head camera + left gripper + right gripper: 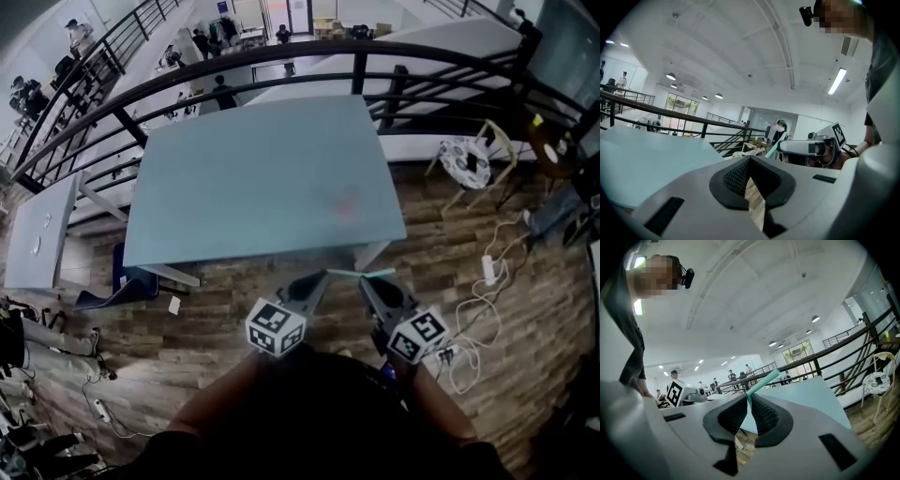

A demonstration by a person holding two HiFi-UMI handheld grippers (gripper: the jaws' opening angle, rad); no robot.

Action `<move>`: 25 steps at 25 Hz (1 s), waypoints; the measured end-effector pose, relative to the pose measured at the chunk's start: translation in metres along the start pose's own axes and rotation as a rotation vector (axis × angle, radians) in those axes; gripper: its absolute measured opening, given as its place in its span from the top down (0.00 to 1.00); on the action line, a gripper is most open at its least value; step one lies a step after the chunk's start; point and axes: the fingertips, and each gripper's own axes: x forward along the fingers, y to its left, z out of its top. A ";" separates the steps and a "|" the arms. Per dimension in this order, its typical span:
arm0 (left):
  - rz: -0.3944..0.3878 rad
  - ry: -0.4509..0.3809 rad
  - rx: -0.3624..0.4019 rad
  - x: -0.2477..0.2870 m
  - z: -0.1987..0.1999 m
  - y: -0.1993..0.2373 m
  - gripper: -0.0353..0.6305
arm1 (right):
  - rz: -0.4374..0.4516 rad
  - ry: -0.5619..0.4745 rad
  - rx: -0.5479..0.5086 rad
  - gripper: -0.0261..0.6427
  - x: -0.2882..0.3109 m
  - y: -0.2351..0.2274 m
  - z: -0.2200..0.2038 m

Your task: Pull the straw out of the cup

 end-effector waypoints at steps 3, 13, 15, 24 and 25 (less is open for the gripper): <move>0.017 -0.002 -0.005 0.000 -0.008 -0.019 0.93 | 0.019 0.008 0.003 0.90 -0.019 0.000 -0.007; 0.072 -0.025 -0.024 -0.017 -0.035 -0.067 0.93 | 0.090 0.043 -0.031 0.90 -0.065 0.019 -0.032; 0.079 -0.025 -0.032 -0.020 -0.040 -0.074 0.93 | 0.102 0.046 -0.024 0.90 -0.071 0.023 -0.034; 0.072 -0.017 -0.025 -0.018 -0.045 -0.091 0.93 | 0.101 0.038 -0.015 0.90 -0.090 0.025 -0.034; 0.068 -0.015 -0.024 -0.018 -0.045 -0.093 0.93 | 0.098 0.037 -0.013 0.90 -0.092 0.025 -0.034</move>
